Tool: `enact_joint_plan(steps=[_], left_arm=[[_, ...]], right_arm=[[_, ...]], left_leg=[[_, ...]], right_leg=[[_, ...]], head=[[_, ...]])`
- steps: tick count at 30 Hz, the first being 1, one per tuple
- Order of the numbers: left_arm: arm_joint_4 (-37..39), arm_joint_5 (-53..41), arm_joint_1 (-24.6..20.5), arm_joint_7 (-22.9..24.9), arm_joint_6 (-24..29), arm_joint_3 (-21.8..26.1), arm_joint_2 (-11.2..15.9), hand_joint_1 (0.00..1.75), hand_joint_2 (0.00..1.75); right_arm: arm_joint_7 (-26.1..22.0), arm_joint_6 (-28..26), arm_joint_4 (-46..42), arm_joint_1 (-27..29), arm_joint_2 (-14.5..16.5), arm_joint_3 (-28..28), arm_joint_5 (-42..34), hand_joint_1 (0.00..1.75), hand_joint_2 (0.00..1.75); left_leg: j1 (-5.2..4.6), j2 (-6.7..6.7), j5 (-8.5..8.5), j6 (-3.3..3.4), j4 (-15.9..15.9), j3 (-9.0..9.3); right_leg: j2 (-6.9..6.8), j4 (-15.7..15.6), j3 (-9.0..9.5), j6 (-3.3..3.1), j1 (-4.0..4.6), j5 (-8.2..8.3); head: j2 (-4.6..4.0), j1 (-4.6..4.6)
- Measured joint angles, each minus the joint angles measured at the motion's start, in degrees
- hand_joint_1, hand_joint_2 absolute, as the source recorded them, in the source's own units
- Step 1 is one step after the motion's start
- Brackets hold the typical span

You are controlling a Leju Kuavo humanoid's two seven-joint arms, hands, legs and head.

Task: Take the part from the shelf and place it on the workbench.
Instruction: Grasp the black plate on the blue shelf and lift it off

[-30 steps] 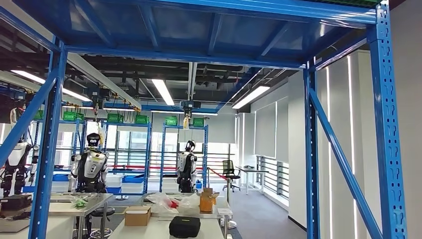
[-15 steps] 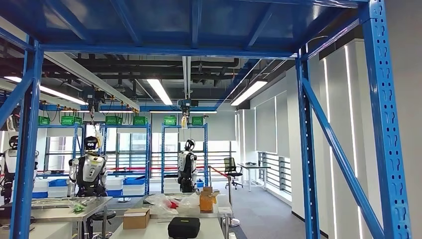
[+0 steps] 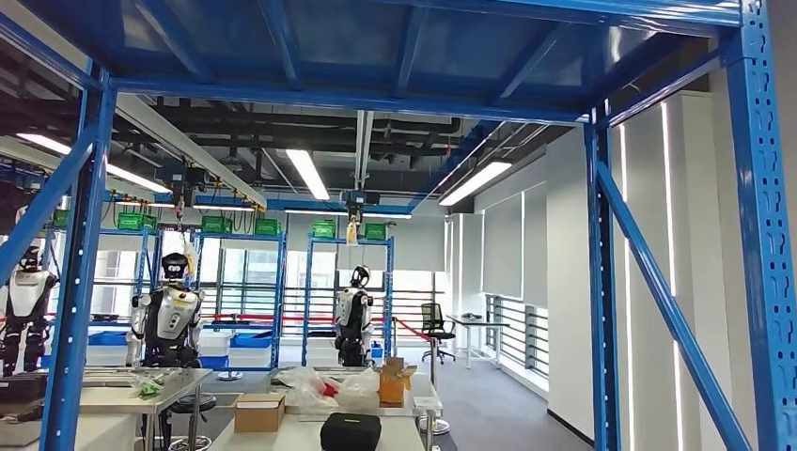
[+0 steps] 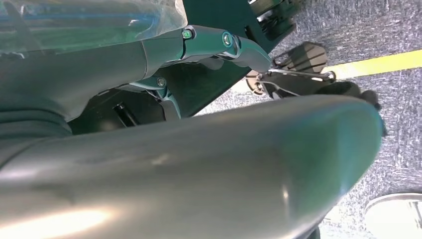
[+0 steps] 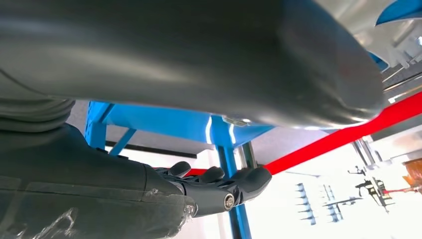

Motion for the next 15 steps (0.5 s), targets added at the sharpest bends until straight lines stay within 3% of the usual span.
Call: enact_joint_plan(steps=[2, 4, 5, 9, 11, 13, 14, 15], left_arm=[[0.0, 0.0, 0.0, 0.0, 0.0, 0.0, 0.0, 0.00, 0.00], [0.0, 0.0, 0.0, 0.0, 0.0, 0.0, 0.0, 0.00, 0.00], [0.0, 0.0, 0.0, 0.0, 0.0, 0.0, 0.0, 0.00, 0.00], [0.0, 0.0, 0.0, 0.0, 0.0, 0.0, 0.1, 0.00, 0.00], [0.0, 0.0, 0.0, -0.2, 0.0, 0.0, 0.2, 0.00, 0.00], [0.0, 0.0, -0.1, -0.5, 0.1, 0.0, 0.1, 0.00, 0.00], [0.0, -0.1, -0.2, -0.6, 0.1, 0.1, 0.1, 0.00, 0.00], [0.0, -0.1, -0.2, -0.7, 0.1, 0.1, 0.0, 0.00, 0.00]], right_arm=[[0.0, 0.0, 0.0, -0.1, 0.0, -0.1, 0.0, 0.00, 0.00], [0.0, 0.0, 0.1, -0.2, 0.0, -0.1, 0.0, 0.00, 0.00], [0.0, 0.0, 0.1, -0.2, 0.0, -0.1, 0.0, 0.00, 0.00], [0.0, -0.2, 0.1, -0.2, 0.1, -0.2, -0.1, 0.00, 0.00], [-0.1, -0.2, 0.1, -0.2, 0.1, -0.2, -0.1, 0.00, 0.00], [-0.1, -0.2, 0.1, -0.2, 0.1, -0.1, -0.1, 0.00, 0.00], [-0.1, -0.2, 0.1, -0.2, 0.2, -0.1, -0.1, 0.00, 0.00], [-0.1, -0.3, 0.1, -0.2, 0.2, -0.1, -0.1, 0.00, 0.00]], left_leg=[[0.01, -0.03, -0.66, -0.31, 0.3, 0.56], [-0.23, -0.03, -1.49, -0.89, 0.6, 0.72], [-0.34, 0.00, -1.82, -1.20, 0.7, 0.71], [-0.28, 0.15, -3.13, -2.42, 1.6, 0.83], [-0.13, 0.16, -5.76, -3.01, 6.5, -1.42], [-0.01, 0.15, -8.69, -3.30, 14.3, -5.60], [0.00, 0.14, -8.93, -3.30, 16.7, -7.06], [0.00, 0.14, -7.96, -3.18, 17.1, -7.59]], right_leg=[[-0.09, -6.3, 2.19, -0.02, -0.12, 4.65], [-0.17, -12.8, 5.09, -0.37, -0.06, 7.20], [-0.14, -14.3, 5.83, -0.70, 0.02, 7.28], [0.06, -14.8, 6.36, -2.22, -0.05, 6.35], [-0.08, -14.9, 6.72, -2.79, -0.14, 6.12], [-0.20, -14.9, 7.02, -3.10, -0.04, 5.77], [-0.20, -14.9, 7.24, -3.15, 0.03, 5.57], [-0.16, -14.9, 7.54, -3.16, 0.10, 5.35]], head=[[0.00, -0.09], [0.00, -0.02], [0.00, 0.04], [0.00, 0.19], [0.00, 0.39], [0.00, 0.57], [0.00, 0.62], [0.00, 0.68]])
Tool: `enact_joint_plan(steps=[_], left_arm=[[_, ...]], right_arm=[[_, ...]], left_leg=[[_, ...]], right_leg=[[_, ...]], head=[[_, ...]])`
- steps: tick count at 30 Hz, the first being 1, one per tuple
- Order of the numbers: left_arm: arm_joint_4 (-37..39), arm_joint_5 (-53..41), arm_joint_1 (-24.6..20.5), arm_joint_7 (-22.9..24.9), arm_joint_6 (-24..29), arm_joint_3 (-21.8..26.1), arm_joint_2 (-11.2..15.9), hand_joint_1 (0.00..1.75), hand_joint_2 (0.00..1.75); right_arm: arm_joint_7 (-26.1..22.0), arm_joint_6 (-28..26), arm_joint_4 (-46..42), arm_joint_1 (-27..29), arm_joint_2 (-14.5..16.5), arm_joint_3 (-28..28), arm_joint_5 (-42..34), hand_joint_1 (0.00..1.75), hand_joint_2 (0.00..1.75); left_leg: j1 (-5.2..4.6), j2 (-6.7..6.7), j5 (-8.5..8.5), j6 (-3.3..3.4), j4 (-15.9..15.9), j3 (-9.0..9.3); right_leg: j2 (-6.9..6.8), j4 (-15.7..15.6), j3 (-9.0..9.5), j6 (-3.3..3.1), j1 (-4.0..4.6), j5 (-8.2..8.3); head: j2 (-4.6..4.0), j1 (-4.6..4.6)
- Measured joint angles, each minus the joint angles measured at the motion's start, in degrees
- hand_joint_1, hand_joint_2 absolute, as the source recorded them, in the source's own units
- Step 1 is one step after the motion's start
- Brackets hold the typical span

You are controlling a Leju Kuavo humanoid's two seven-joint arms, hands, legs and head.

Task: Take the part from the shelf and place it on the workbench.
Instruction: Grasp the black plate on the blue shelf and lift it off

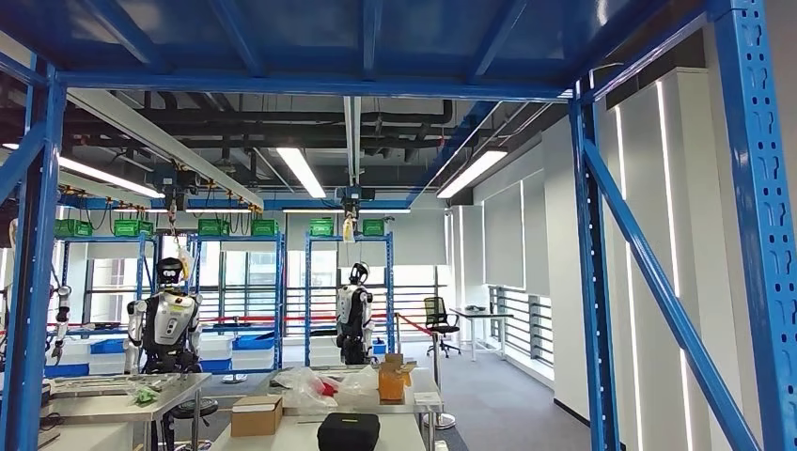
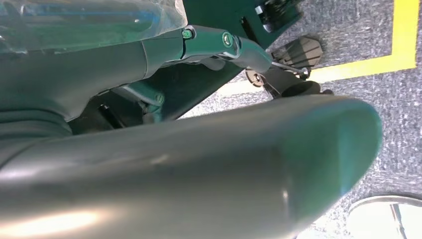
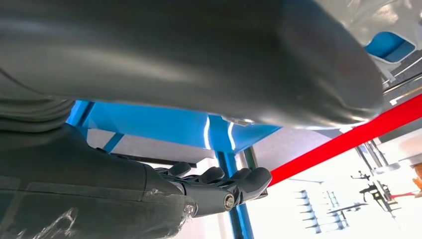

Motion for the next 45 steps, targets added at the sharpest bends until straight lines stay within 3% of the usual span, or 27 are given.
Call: enact_joint_plan(steps=[1, 3, 4, 7, 10, 11, 13, 14, 15, 16, 18, 20, 21, 25, 28, 32, 33, 45], left_arm=[[0.0, 0.0, 0.0, 0.0, 0.0, 0.0, 0.0, 0.00, 0.00], [0.0, 0.1, 0.0, 0.2, 0.0, 0.0, 0.0, 0.00, 0.00], [0.0, 0.1, 0.1, 0.3, 0.0, 0.0, 0.1, 0.00, 0.00], [0.0, 0.1, 0.2, 0.3, 0.0, 0.0, 0.1, 0.00, 0.00], [0.0, 0.1, 0.2, 0.3, 0.0, 0.0, 0.0, 0.00, 0.00], [0.0, 0.1, 0.2, 0.3, 0.1, 0.0, 0.0, 0.00, 0.00], [0.0, 0.0, 0.2, 0.3, 0.1, 0.0, 0.0, 0.00, 0.00], [0.0, 0.0, 0.2, 0.3, 0.2, 0.0, 0.0, 0.00, 0.00], [0.0, 0.0, 0.2, 0.3, 0.3, 0.0, 0.0, 0.00, 0.00], [0.0, 0.0, 0.2, 0.2, 0.5, 0.0, 0.0, 0.00, 0.00], [0.0, -0.1, 0.2, 0.1, 0.8, 0.0, -0.1, 0.00, 0.00], [0.0, -0.3, 0.2, 0.1, 0.8, 0.0, 0.0, 0.00, 0.00], [0.0, -0.5, 0.2, 0.1, 0.6, 0.0, 0.0, 0.00, 0.00], [0.0, -1.6, 0.1, 0.9, -0.1, -0.3, 0.0, 0.00, 0.00], [0.0, -2.4, 0.1, 1.6, 0.4, -0.5, 0.1, 0.00, 0.00], [0.0, -2.0, 0.4, 0.8, 2.8, -0.5, 0.6, 0.00, 0.00], [0.0, -1.8, 0.5, 0.6, 3.6, -0.5, 0.9, 0.00, 0.00], [-1.3, 3.7, 2.1, -2.1, 11.1, 1.2, 4.8, 0.00, 0.00]], right_arm=[[0.0, 0.0, 0.0, 0.0, 0.0, 0.0, 0.0, 0.00, 0.00], [-0.1, -0.1, 0.0, 0.0, 0.1, 0.0, 0.0, 0.00, 0.00], [-0.1, -0.2, 0.0, 0.0, 0.1, 0.0, -0.1, 0.00, 0.00], [-0.1, -0.3, 0.1, 0.0, 0.4, 0.0, -0.2, 0.00, 0.00], [-0.1, -0.4, 0.1, -0.2, 0.4, -0.1, -0.2, 0.00, 0.00], [-0.1, -0.5, 0.1, -0.3, 0.4, -0.2, -0.2, 0.00, 0.00], [-0.1, -0.5, 0.3, -0.1, 0.4, -0.1, -0.2, 0.00, 0.00], [-0.1, -0.5, 0.4, 0.0, 0.4, -0.1, -0.2, 0.00, 0.00], [-0.1, -0.5, 0.5, 0.1, 0.5, 0.0, -0.2, 0.00, 0.00], [-0.2, -0.5, 0.5, 0.2, 0.5, 0.0, -0.2, 0.00, 0.00], [-0.2, -0.6, 0.6, 0.1, 0.5, 0.0, -0.2, 0.00, 0.00], [-0.1, -0.5, 0.7, 0.2, 0.5, 0.1, 0.0, 0.00, 0.00], [-0.1, -0.4, 0.7, 0.4, 0.5, 0.2, 0.2, 0.00, 0.00], [0.1, 0.5, 0.7, 0.8, 0.7, 0.7, 0.7, 0.00, 0.00], [0.2, 1.4, 0.8, 1.0, 0.9, 1.3, 0.8, 0.00, 0.00], [0.0, 2.4, 1.4, 0.6, 2.0, 2.7, 0.6, 0.00, 0.00], [-0.2, 2.5, 1.8, 0.3, 2.5, 3.2, 0.4, 0.00, 0.00], [-0.4, 2.9, 7.2, -4.2, 7.4, 9.8, -2.5, 0.00, 0.00]], left_leg=[[-0.01, 0.00, 2.07, 0.26, -1.9, 0.50], [-0.19, -0.05, 6.80, 1.19, -9.0, 3.07], [-0.35, -0.07, 8.15, 1.67, -12.0, 4.18], [-0.76, -0.10, 8.29, 2.42, -15.1, 5.18], [-0.20, -0.11, 8.73, 2.93, -16.6, 6.30], [-0.01, -0.10, 8.85, 3.09, -16.9, 6.68], [-0.02, -0.11, 8.75, 3.26, -17.0, 6.80], [-0.02, -0.11, 8.63, 3.28, -16.9, 6.83], [-0.03, -0.12, 8.48, 3.27, -16.9, 6.90], [-0.02, -0.14, 8.26, 3.18, -16.7, 7.06], [-0.01, -0.17, 7.67, 2.83, -16.5, 7.50], [-0.28, -0.14, 7.04, 2.23, -16.0, 7.58], [-0.43, -0.12, 6.76, 2.19, -15.8, 7.54], [-0.56, -0.09, 6.62, 3.46, -15.8, 7.70], [-0.46, -0.10, 6.71, 3.14, -16.2, 7.86], [-0.23, -0.10, 6.83, 1.46, -16.7, 8.06], [-0.20, -0.09, 6.85, 1.31, -16.7, 8.09], [-0.23, -0.07, 7.00, 1.02, -16.8, 8.25]], right_leg=[[0.08, 0.0, 0.38, 0.02, 0.10, -0.24], [0.21, 0.0, 1.19, 0.16, 0.31, -0.71], [0.28, -0.1, 1.43, 0.34, 0.38, -0.86], [0.27, -0.3, 1.38, 1.29, 0.33, -0.93], [0.19, 1.2, 0.92, 2.18, 0.29, -2.16], [0.22, 3.7, -0.29, 2.44, 0.23, -3.45], [0.28, 11.2, -4.41, 2.93, 0.08, -6.45], [0.27, 14.1, -6.23, 3.13, 0.00, -7.11], [0.27, 15.2, -7.18, 3.28, -0.06, -6.66], [0.26, 13.8, -6.95, 3.36, -0.12, -5.00], [0.13, 6.6, -4.03, 3.30, -0.27, -0.53], [0.03, 1.1, -1.58, 2.81, -0.21, 1.43], [0.04, 0.2, -1.22, 2.51, -0.17, 1.32], [0.19, 0.1, -1.19, 1.84, -0.07, 1.16], [0.15, 0.1, -1.17, 1.47, 0.10, 1.00], [0.14, 0.1, -1.15, 1.16, 0.26, 0.97], [0.15, 0.1, -1.14, 1.13, 0.28, 0.98], [0.12, 0.1, -0.89, 1.03, 0.27, 1.07]], head=[[0.00, 0.04], [0.00, 0.05], [0.01, 0.04], [0.01, 0.02], [0.01, -0.11], [0.01, -0.25], [0.00, -0.45], [0.00, -0.54], [0.00, -0.60], [0.00, -0.66], [0.00, -0.76], [0.00, -0.72], [0.01, -0.70], [0.00, -0.38], [0.00, -0.25], [0.00, -0.15], [0.00, -0.16], [0.00, -0.19]])
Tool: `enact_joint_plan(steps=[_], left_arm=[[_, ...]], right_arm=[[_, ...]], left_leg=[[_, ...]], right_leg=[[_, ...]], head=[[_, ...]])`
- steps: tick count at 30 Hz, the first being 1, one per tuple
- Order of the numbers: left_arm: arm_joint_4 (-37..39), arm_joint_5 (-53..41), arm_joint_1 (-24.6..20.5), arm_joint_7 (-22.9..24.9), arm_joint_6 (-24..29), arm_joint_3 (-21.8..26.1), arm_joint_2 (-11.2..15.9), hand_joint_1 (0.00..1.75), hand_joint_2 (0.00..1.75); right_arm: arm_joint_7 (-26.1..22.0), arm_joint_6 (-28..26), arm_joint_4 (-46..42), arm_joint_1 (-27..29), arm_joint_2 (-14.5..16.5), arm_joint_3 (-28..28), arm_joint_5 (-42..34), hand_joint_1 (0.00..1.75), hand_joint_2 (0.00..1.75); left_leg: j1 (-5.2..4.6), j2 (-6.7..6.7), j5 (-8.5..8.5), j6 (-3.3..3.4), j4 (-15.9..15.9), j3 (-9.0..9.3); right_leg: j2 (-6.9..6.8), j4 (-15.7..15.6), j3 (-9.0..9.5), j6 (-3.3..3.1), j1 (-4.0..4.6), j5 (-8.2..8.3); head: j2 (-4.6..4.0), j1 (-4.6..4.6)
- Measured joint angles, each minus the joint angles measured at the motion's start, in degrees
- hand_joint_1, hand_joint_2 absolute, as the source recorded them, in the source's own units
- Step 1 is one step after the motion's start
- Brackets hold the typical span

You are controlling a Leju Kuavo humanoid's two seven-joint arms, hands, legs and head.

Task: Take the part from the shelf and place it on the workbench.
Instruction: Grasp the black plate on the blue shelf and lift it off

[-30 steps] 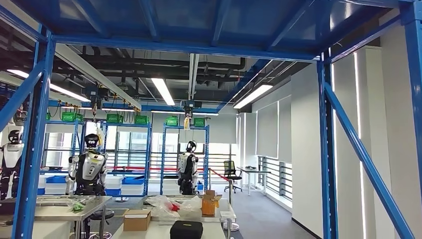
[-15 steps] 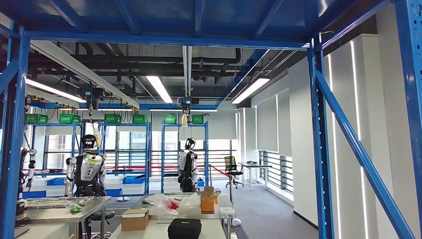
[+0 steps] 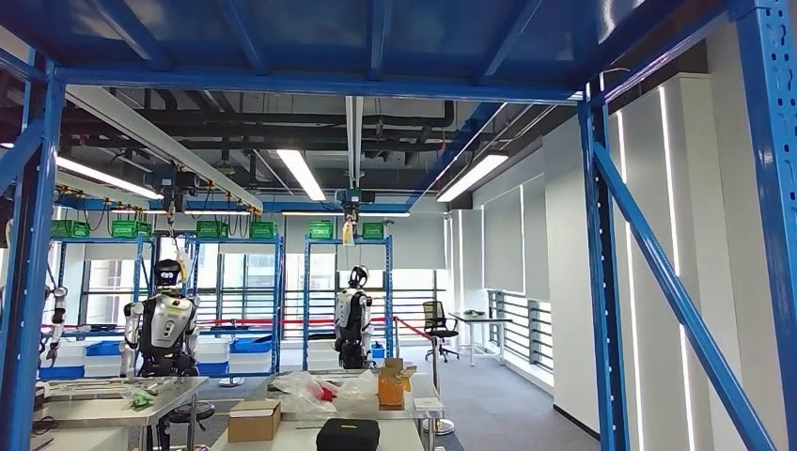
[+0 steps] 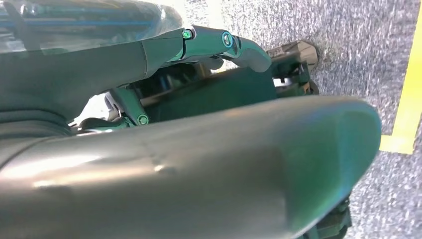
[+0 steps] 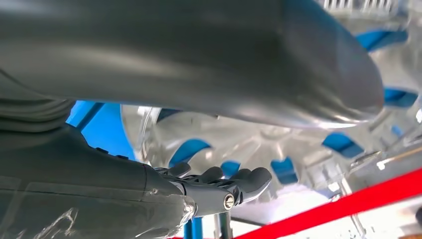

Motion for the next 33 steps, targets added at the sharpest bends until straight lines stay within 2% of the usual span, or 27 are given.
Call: enact_joint_plan(steps=[9, 19, 33], left_arm=[[-2.5, 1.5, 1.5, -0.3, 2.5, 1.8, 3.1, 0.00, 0.00], [-6.7, 2.3, 2.7, -3.0, 5.6, 3.2, 7.6, 0.00, 0.00], [-8.4, 3.0, 3.0, -4.3, 3.5, 3.2, 8.3, 0.00, 0.00]], right_arm=[[-2.2, 3.2, 4.5, -1.0, 2.1, 3.7, -3.2, 0.00, 0.00], [-3.6, 5.4, 7.3, -2.1, 3.6, 5.7, -4.8, 0.00, 0.00], [-3.6, 4.6, 7.5, -2.3, 4.1, 6.4, -4.8, 0.00, 0.00]], left_leg=[[0.00, 0.01, -0.01, 0.00, 0.0, 0.10], [0.05, 0.24, -0.14, -0.10, 0.0, 0.58], [0.06, 0.25, -0.14, -0.09, 0.0, 0.73]], right_leg=[[0.02, -0.1, 0.11, 0.00, 0.01, 0.01], [0.41, -0.2, 0.51, -0.01, 0.06, 0.01], [0.44, -0.2, 0.73, 0.03, 0.08, 0.07]], head=[[0.00, -0.01], [0.00, 0.01], [0.00, 0.01]])
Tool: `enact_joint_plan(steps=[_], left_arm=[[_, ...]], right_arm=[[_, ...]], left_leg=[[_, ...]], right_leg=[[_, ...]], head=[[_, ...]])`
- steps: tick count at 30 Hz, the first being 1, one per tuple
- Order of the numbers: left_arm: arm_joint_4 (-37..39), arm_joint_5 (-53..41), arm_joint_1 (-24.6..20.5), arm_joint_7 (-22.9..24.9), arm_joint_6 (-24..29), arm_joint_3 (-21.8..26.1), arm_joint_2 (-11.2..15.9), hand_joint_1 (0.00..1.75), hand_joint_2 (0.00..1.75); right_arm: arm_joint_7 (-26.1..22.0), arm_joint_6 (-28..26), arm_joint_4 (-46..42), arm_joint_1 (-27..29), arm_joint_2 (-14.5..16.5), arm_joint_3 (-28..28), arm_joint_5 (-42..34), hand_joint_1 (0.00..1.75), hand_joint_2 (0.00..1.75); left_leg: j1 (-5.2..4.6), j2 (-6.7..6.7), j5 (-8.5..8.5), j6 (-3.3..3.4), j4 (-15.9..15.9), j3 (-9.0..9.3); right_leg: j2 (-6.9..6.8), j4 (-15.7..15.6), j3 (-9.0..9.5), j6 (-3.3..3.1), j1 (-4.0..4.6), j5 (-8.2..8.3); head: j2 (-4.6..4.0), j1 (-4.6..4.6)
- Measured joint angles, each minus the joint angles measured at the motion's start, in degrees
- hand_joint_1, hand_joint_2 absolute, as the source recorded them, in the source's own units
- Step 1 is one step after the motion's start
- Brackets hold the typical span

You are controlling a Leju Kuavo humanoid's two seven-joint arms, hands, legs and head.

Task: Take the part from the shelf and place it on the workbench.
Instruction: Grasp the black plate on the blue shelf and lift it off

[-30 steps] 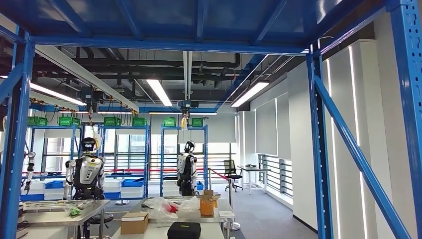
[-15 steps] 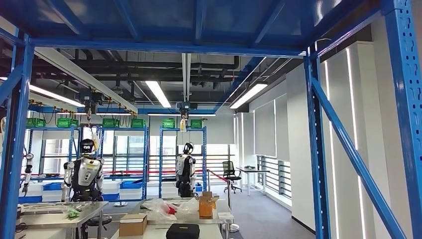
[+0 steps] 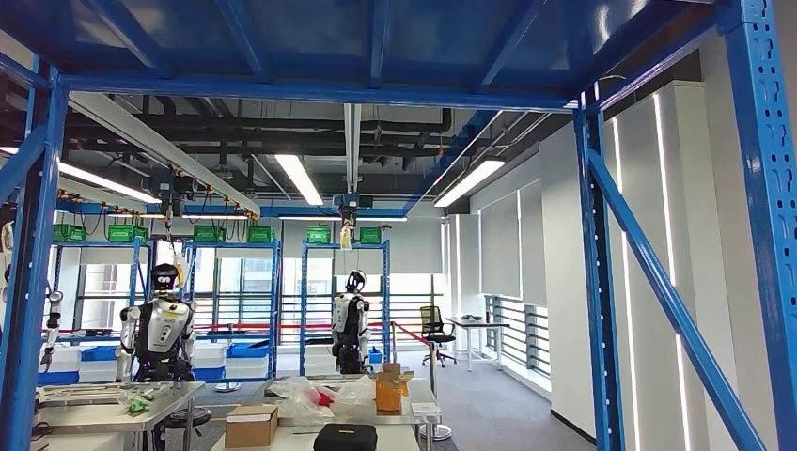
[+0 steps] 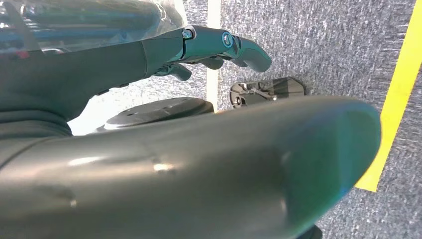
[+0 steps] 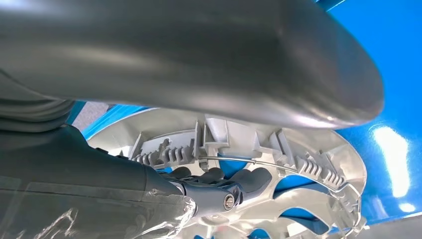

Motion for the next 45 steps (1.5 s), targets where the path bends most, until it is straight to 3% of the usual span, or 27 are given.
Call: enact_joint_plan(steps=[14, 20, 23, 27, 35, 45], left_arm=[[-0.2, 0.3, 0.0, -0.1, 0.0, 0.0, 0.0, 0.00, 0.00], [-0.2, 0.6, 0.1, 0.4, 0.1, 0.0, 0.0, 0.00, 0.00], [-0.3, 0.8, 0.1, 0.6, -0.2, 0.0, -0.2, 0.00, 0.00], [-0.3, 1.0, 0.2, 0.6, -1.2, 0.0, -0.5, 0.00, 0.00], [-0.1, 1.0, 0.1, 0.1, -2.4, 0.0, -1.1, 0.00, 0.00], [0.2, 0.3, 0.0, -0.1, -2.4, 0.0, -1.4, 0.00, 0.00]], right_arm=[[1.7, -0.2, -0.2, -0.1, 0.0, 0.1, 3.0, 0.00, 0.00], [5.1, -1.1, -1.0, 1.3, 0.0, -1.6, 20.1, 0.00, 0.00], [5.2, 1.4, -2.7, 3.5, 0.0, -5.9, 27.6, 0.00, 0.00], [5.2, 5.8, -5.5, 6.0, -0.2, -12.5, 32.0, 0.00, 0.00], [5.2, 10.7, -9.2, 9.2, -0.6, -21.3, 30.5, 0.00, 0.00], [5.2, 8.2, -8.0, 11.0, -0.7, -26.8, 21.4, 0.00, 0.00]], left_leg=[[0.00, 0.00, 0.00, 0.01, 0.0, -0.01], [0.00, 0.00, 0.00, 0.01, 0.0, -0.04], [-0.01, -0.01, 0.00, 0.02, 0.0, -0.07], [-0.01, 0.00, -0.03, 0.05, 0.0, -0.06], [-0.02, 0.00, -0.05, 0.08, 0.0, -0.05], [-0.02, 0.01, -0.05, 0.08, 0.0, -0.05]], right_leg=[[-0.01, 0.0, 0.00, 0.00, 0.00, 0.00], [-0.03, 0.0, -0.02, 0.01, -0.01, 0.00], [-0.06, 0.0, -0.02, 0.01, -0.02, -0.01], [-0.02, -0.1, -0.03, 0.01, -0.02, 0.00], [-0.01, -0.1, -0.03, 0.02, -0.02, 0.00], [0.01, -0.1, -0.03, 0.01, -0.02, 0.00]], head=[[0.00, -0.01], [0.00, -0.01], [0.00, 0.01], [0.00, -0.03], [0.00, -0.01], [0.00, -0.01]])
